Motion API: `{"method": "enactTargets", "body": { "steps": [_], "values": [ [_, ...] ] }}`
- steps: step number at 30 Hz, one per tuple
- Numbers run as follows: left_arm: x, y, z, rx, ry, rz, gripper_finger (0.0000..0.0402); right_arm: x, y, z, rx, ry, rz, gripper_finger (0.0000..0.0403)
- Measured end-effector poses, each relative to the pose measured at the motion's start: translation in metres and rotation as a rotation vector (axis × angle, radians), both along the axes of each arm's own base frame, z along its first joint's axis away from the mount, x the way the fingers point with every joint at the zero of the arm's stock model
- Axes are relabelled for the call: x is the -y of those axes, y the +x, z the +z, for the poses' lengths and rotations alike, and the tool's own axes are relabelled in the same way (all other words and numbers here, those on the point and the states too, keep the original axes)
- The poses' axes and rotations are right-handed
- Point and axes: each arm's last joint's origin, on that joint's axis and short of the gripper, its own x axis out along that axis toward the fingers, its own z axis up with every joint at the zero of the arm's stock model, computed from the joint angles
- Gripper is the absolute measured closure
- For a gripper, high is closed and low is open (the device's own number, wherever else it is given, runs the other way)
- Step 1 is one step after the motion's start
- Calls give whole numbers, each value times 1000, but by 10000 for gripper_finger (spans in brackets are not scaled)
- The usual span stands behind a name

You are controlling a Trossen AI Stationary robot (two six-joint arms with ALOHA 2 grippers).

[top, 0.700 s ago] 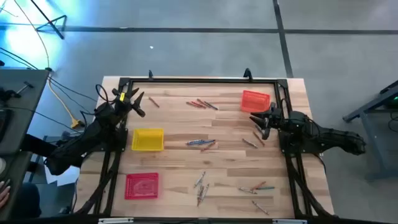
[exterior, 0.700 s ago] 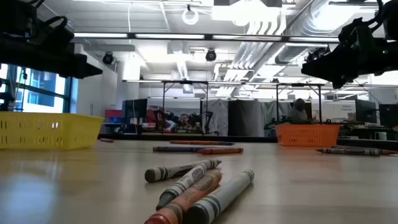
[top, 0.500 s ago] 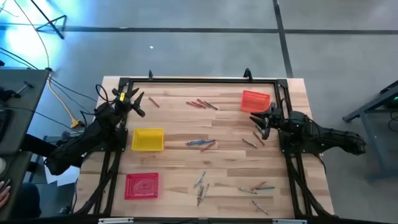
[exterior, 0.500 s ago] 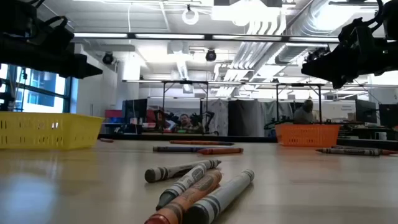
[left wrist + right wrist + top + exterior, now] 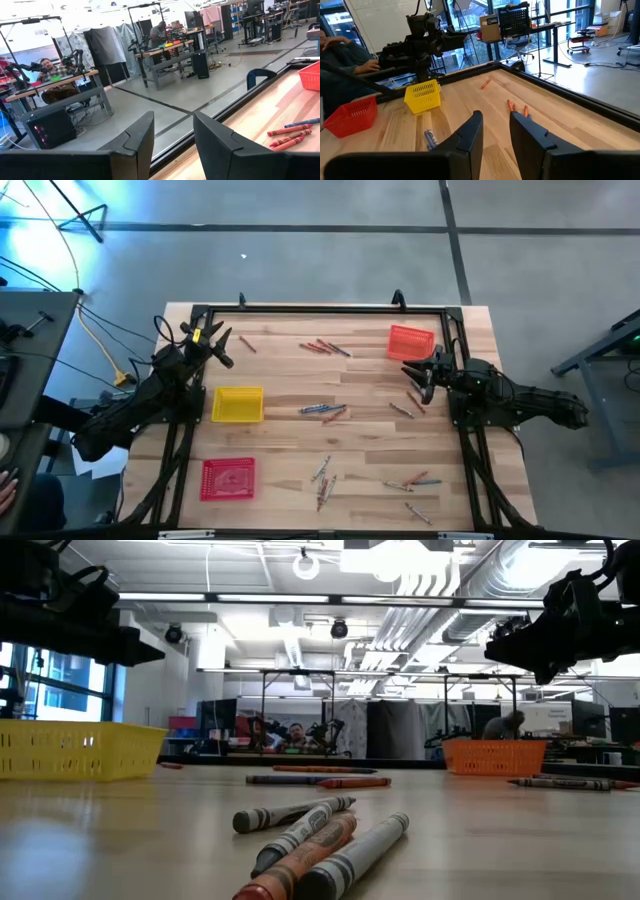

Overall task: Sort crayons
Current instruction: Put the gray crayon into the orange bin

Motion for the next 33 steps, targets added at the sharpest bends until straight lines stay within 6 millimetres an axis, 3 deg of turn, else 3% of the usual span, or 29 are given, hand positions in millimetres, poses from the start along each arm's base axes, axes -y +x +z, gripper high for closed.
{"method": "enactTargets", "body": {
  "steps": [11, 16, 25, 33],
  "values": [
    [0, 0, 0, 0, 0, 0, 275, 0, 0, 11, 144, 107, 1, 311],
    [0, 0, 0, 0, 0, 0, 275, -1, -6, 23, 78, 170, -2, 311],
    [0, 0, 0, 0, 0, 0, 275, -4, -25, 84, -13, 184, -75, 311],
    [0, 0, 0, 0, 0, 0, 275, 0, -12, 128, -221, 214, -126, 311]
  ]
}}
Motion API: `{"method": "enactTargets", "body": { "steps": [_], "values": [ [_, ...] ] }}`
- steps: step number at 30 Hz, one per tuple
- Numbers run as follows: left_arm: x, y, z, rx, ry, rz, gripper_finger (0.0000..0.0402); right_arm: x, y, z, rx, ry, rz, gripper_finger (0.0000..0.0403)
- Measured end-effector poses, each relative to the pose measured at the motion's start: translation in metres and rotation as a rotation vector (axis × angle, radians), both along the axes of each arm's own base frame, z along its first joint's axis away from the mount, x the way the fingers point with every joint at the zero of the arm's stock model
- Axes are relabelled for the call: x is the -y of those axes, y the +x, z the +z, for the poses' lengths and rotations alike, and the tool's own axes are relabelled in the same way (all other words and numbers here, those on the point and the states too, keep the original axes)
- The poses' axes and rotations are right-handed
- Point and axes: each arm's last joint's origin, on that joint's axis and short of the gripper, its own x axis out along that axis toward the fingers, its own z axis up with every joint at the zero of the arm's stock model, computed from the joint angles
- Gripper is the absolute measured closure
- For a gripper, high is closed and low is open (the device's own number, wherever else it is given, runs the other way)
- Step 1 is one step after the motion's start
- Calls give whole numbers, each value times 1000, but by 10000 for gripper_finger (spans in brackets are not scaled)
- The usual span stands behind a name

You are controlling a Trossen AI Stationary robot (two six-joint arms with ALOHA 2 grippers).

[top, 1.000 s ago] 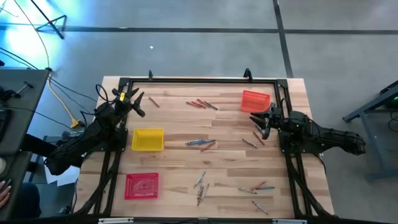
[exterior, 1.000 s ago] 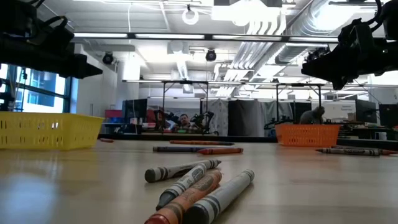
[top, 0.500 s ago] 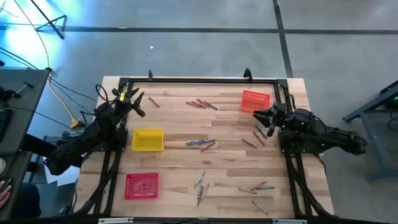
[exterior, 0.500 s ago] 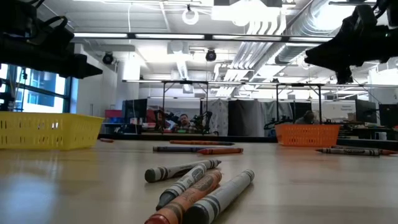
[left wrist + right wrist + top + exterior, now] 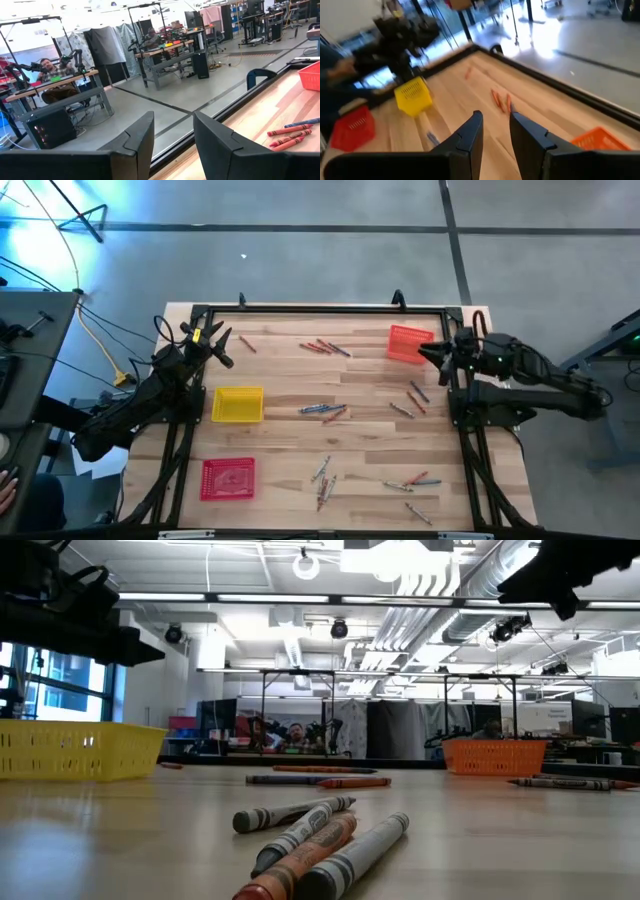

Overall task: Sort crayons
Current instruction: Put the gray crayon into the orange bin

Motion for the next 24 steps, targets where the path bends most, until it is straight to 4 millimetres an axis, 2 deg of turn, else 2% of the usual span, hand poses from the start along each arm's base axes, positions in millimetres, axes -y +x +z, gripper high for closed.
{"method": "enactTargets", "body": {
  "steps": [4, 7, 13, 20, 24],
  "values": [
    [0, 0, 0, 0, 0, -1, 275, 3, 9, 13, -142, 25, -36, 311],
    [0, 0, 0, 0, 0, 0, 275, 5, 14, 15, -247, 91, -115, 311],
    [0, 0, 0, 0, 0, 0, 275, 7, 29, -6, -391, 317, -200, 311],
    [0, 0, 0, 0, 0, 0, 275, 11, 57, -26, -545, 436, -169, 311],
    [0, 0, 0, 0, 0, 0, 275, 9, 72, -40, -648, 550, -96, 311]
  ]
}}
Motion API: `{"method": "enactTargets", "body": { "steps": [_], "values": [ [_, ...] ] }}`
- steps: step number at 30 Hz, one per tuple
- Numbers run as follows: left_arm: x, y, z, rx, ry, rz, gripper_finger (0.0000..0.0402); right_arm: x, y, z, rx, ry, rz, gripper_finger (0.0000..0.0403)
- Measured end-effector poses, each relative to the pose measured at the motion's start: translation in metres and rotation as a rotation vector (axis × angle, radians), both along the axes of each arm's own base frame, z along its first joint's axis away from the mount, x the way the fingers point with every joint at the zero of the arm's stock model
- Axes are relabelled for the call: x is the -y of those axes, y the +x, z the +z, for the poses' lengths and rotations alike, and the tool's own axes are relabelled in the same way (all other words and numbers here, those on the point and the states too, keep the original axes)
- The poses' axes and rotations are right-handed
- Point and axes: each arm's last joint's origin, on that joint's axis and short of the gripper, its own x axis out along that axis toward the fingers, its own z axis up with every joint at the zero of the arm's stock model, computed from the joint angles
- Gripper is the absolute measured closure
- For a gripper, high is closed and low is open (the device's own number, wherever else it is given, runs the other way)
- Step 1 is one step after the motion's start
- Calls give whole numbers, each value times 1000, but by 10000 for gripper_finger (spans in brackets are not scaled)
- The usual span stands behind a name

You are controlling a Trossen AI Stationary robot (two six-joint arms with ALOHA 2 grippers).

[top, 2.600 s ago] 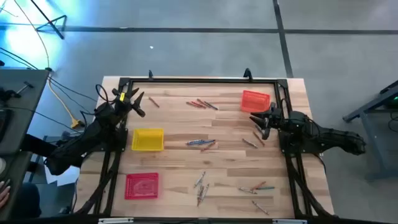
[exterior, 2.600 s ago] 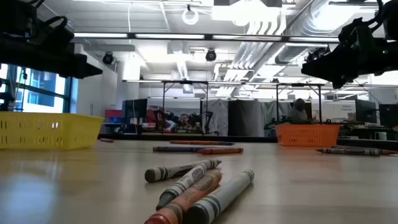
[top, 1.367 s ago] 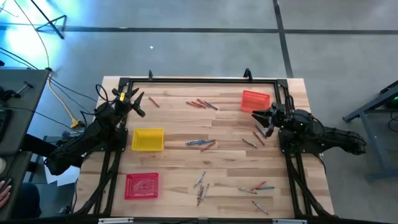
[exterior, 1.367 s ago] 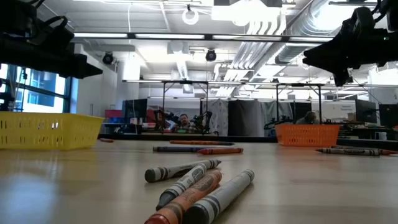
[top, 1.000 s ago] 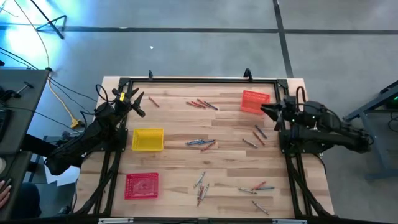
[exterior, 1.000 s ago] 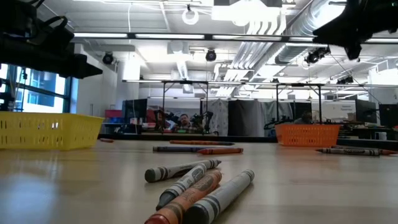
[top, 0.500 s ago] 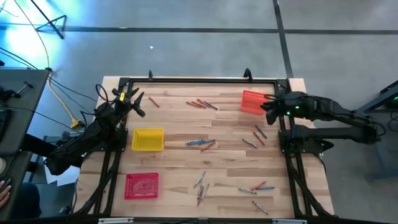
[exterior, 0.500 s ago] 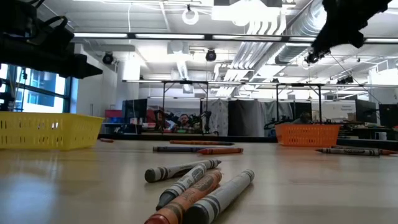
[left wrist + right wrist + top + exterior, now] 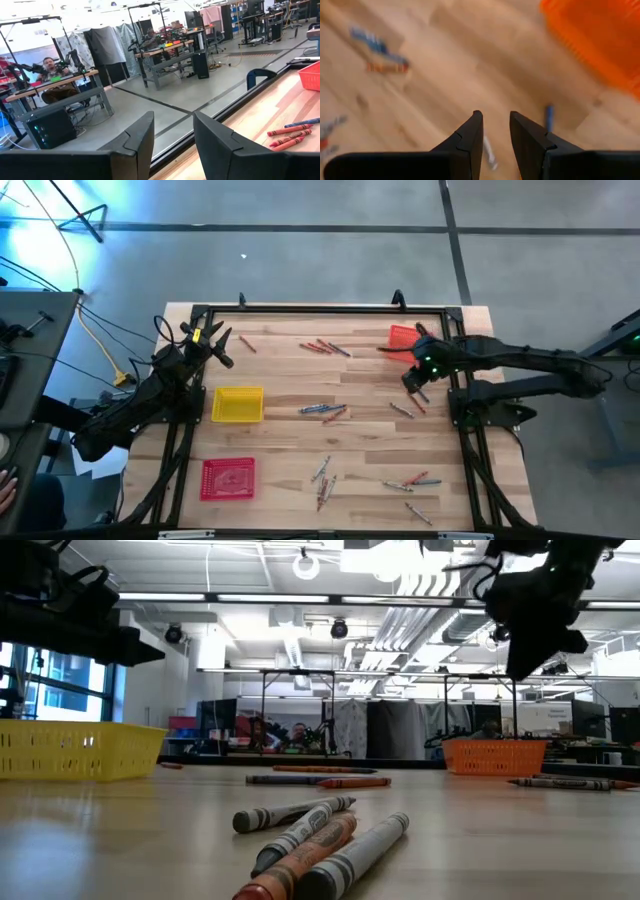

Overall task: Sort crayons
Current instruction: Put the gray crayon into the orange bin

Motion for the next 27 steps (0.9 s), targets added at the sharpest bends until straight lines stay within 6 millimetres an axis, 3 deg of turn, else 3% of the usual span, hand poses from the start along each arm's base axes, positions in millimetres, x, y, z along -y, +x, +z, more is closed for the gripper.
{"method": "enactTargets", "body": {
  "steps": [8, 19, 27],
  "values": [
    [0, 0, 0, 0, 0, 0, 275, -19, 28, -28, -167, 124, 155, 311],
    [0, 0, 0, 0, 0, 0, 275, -47, 54, -67, -367, 123, 251, 311],
    [0, 0, 0, 0, 0, 0, 275, -50, 67, -91, -460, 46, 309, 311]
  ]
}}
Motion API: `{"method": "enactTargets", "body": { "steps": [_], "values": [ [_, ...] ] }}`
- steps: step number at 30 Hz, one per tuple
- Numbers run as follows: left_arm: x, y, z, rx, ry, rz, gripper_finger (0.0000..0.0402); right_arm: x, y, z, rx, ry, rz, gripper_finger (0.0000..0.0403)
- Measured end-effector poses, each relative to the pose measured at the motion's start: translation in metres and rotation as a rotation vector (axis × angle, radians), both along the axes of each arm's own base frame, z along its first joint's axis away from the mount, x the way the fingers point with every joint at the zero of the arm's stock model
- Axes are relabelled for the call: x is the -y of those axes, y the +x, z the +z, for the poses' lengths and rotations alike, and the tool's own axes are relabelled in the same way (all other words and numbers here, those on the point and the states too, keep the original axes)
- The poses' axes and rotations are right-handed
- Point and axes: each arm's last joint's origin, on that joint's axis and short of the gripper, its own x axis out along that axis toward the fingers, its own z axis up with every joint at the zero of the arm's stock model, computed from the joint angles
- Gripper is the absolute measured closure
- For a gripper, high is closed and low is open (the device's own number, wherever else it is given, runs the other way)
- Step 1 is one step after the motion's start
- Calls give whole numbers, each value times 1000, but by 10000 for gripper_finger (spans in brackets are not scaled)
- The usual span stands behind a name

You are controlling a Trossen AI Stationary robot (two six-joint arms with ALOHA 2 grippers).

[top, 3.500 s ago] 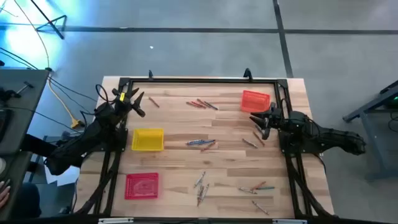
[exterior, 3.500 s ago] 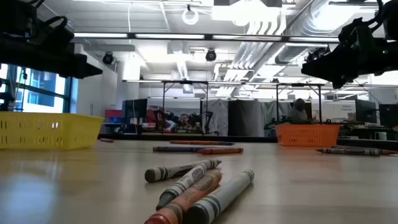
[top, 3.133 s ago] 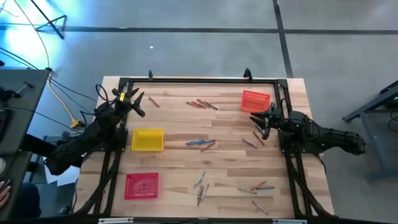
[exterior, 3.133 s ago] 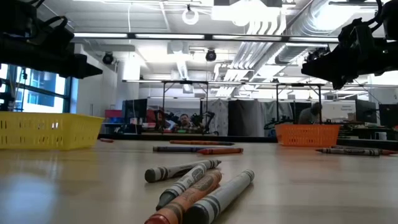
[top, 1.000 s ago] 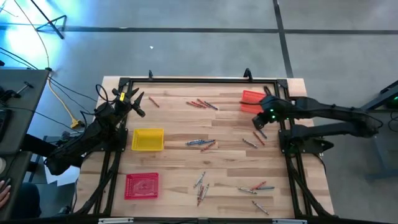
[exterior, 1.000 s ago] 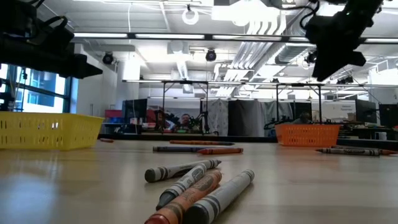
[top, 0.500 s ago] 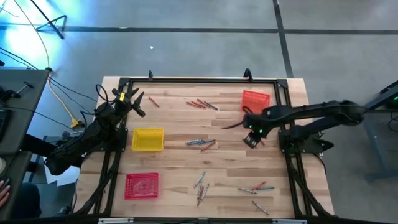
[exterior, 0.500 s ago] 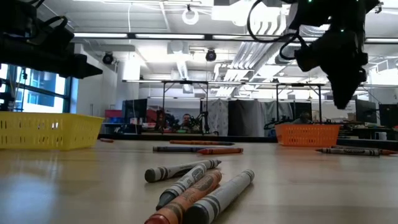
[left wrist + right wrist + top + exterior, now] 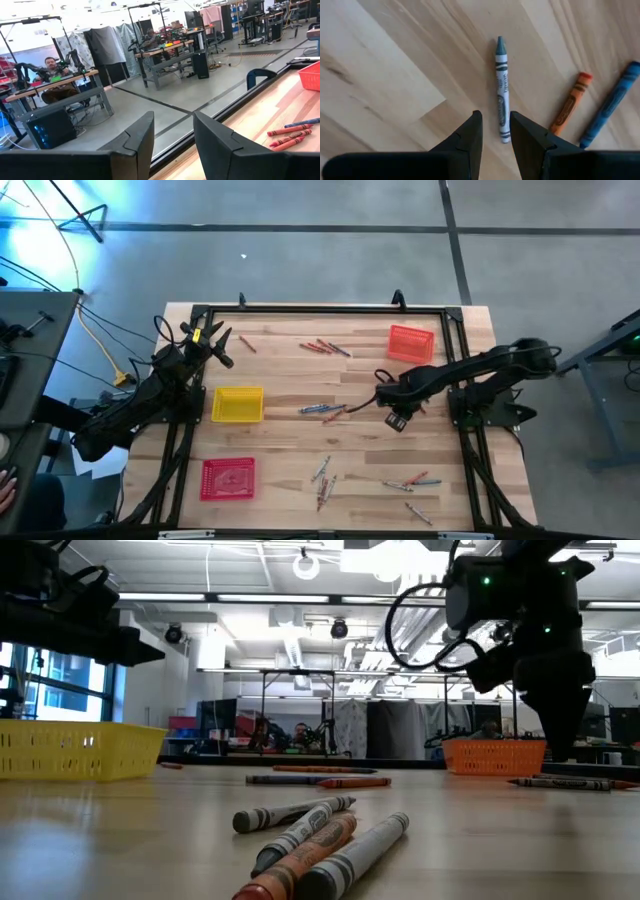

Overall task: Sort crayons
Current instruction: Put the gray crayon into the orange bin

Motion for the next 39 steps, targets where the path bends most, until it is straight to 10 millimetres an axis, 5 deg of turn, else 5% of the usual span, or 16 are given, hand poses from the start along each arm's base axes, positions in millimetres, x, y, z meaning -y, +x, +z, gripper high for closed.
{"method": "enactTargets", "body": {
  "steps": [31, 39],
  "values": [
    [0, 0, 0, 0, 0, 0, 275, 8, 19, -38, -75, -31, 19, 312],
    [0, 0, 0, 0, 0, 0, 275, 7, 20, -37, -75, -2, -9, 377]
  ]
}}
